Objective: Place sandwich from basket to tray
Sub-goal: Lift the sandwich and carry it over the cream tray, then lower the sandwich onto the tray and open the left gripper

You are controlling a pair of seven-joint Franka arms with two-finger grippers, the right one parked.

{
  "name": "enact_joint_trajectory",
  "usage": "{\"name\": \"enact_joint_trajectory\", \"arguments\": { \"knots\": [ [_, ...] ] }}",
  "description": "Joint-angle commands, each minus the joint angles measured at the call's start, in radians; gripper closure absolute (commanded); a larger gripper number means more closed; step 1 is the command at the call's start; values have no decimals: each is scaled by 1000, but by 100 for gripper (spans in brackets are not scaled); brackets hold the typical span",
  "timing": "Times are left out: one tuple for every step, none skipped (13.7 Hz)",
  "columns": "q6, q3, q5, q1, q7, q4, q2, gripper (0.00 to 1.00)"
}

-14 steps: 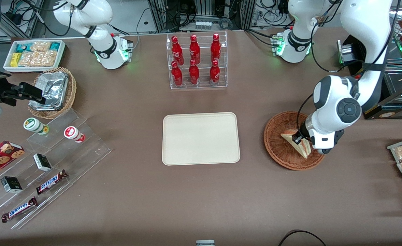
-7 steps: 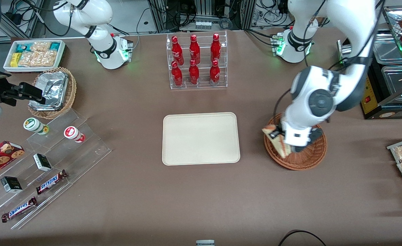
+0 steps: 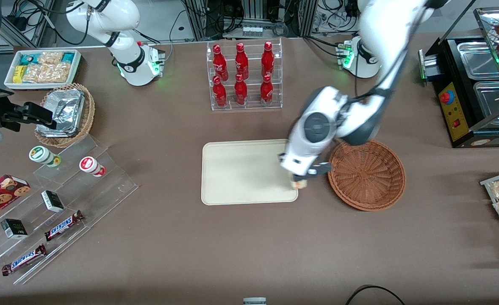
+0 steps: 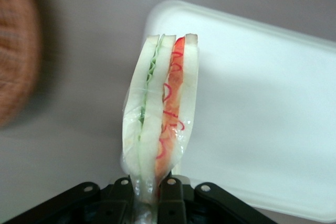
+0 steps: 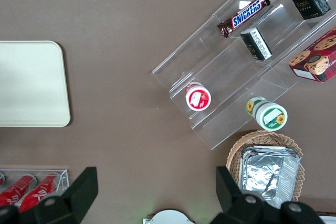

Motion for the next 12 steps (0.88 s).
{"name": "enact_joint_trajectory", "arguments": {
  "knots": [
    [-18, 16, -2, -96, -11, 202, 159, 100],
    [-15, 16, -2, -122, -40, 226, 179, 100],
    [8, 17, -1, -151, -71, 239, 198, 100],
    [54, 22, -1, -170, -100, 240, 212, 100],
    [95, 23, 1, -181, -126, 240, 225, 100],
    [115, 26, 18, -195, -143, 246, 239, 100],
    [115, 25, 50, -201, -156, 256, 252, 100],
    [117, 25, 70, -201, -180, 260, 261, 100],
    [117, 25, 73, -201, -191, 269, 264, 100],
    [117, 26, 73, -201, -189, 271, 264, 100],
    [117, 26, 73, -199, -189, 271, 262, 100],
    [117, 26, 73, -199, -189, 274, 262, 100]
  ]
}}
